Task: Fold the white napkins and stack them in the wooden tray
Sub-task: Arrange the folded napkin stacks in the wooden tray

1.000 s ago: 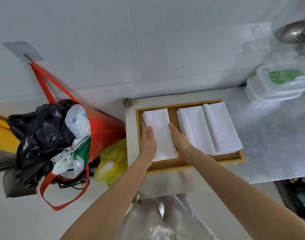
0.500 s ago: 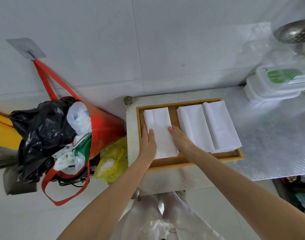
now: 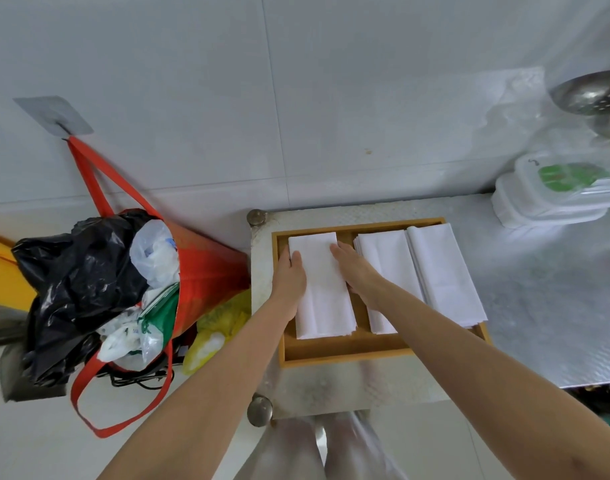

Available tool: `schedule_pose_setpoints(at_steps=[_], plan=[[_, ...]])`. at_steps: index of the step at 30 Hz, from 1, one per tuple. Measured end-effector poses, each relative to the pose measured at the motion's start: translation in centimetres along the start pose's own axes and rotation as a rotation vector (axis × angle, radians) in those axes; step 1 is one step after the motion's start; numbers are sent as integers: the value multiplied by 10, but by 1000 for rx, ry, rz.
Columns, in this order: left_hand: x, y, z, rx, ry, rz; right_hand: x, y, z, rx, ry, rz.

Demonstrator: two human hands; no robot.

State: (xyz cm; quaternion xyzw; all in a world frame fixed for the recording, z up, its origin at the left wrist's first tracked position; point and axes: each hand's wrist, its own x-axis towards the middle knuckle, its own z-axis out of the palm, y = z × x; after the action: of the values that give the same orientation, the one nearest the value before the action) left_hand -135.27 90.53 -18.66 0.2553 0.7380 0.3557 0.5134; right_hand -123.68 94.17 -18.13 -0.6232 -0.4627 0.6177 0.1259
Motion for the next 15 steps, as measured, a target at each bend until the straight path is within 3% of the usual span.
schedule_pose_setpoints(at_steps=[9,15], plan=[[-11,-2,-25,-74,-132,-215,-21,16,-4,-7,-26,99],[-21,-9,-23,-24,-159,-187,-31,20,2,78,9,112]])
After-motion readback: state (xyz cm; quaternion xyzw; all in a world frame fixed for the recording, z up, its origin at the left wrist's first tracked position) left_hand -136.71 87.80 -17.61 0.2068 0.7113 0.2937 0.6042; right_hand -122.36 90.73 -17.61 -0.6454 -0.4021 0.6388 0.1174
